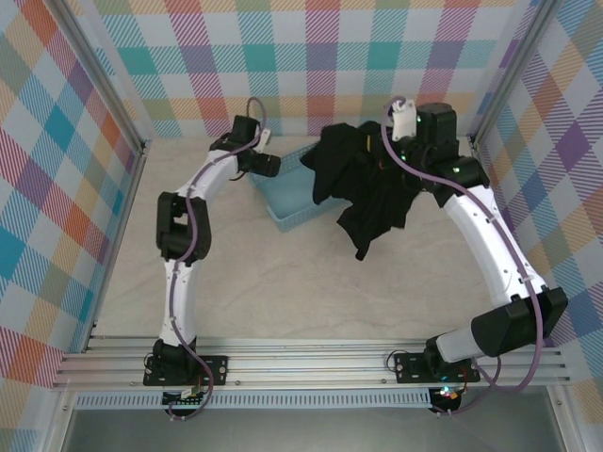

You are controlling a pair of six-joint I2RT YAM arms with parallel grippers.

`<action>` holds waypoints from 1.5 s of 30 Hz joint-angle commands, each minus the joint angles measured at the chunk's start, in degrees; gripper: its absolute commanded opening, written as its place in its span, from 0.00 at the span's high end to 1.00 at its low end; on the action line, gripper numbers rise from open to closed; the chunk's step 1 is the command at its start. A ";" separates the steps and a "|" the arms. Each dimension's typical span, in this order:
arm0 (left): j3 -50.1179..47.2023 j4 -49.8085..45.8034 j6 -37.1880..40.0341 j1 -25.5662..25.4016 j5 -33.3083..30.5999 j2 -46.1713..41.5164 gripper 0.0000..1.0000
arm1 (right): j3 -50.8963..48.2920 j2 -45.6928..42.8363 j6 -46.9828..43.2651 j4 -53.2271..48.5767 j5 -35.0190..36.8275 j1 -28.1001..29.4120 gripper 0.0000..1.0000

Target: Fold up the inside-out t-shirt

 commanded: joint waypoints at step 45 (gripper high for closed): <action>-27.35 7.02 -18.80 22.85 4.83 -34.68 0.27 | 7.35 14.54 -0.19 -7.76 -2.70 3.08 0.91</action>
